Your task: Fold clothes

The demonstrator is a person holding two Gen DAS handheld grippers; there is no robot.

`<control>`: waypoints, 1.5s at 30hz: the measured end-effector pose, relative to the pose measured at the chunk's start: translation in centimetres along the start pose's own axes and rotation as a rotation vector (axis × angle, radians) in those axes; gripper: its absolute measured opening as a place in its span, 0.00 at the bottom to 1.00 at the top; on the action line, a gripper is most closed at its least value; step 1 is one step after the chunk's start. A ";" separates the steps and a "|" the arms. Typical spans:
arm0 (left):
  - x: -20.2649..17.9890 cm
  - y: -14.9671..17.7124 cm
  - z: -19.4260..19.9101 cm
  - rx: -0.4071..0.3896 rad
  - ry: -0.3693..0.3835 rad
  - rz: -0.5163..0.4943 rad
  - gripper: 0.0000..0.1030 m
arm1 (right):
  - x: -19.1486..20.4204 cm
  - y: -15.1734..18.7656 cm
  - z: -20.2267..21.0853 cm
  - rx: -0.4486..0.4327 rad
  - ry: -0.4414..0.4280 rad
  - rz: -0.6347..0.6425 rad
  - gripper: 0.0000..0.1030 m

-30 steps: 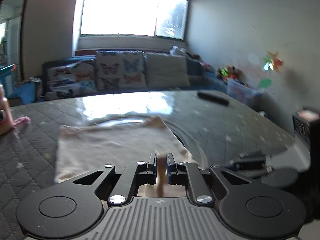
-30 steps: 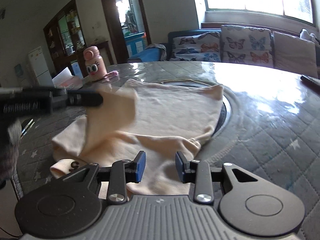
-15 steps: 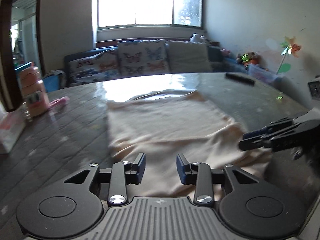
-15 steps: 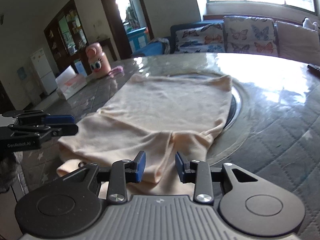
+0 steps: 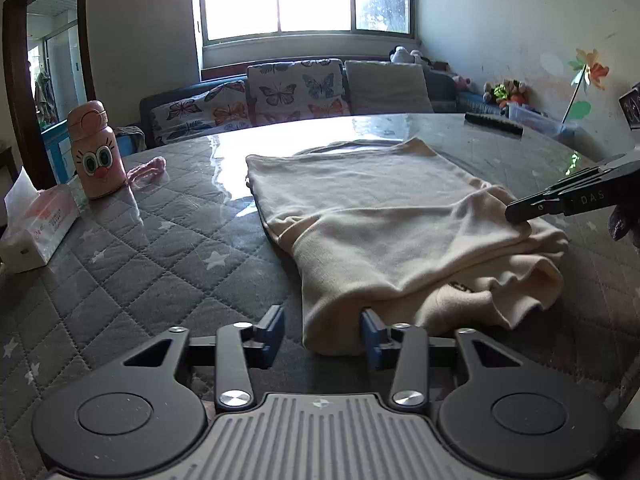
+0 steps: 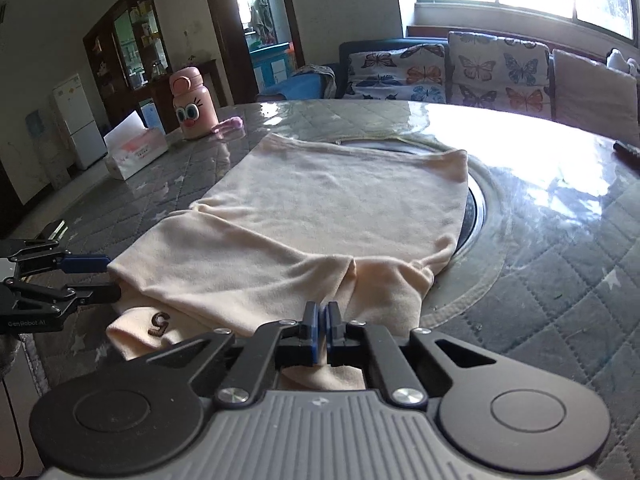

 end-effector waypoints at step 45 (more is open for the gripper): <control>4.6 -2.4 -5.7 0.087 -0.087 0.062 0.06 | -1.0 -1.7 -2.4 -0.018 0.028 0.003 0.15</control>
Point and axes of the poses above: each gripper's, at about its wrist camera, not at the fingertips, and z roughly against the way its jaws point, x to its left, y to its underside, the point moved 6 cm from there along -z, roughly the way its jaws point, and after that the axes turned 15 degrees about -z, right-handed, at the moved point
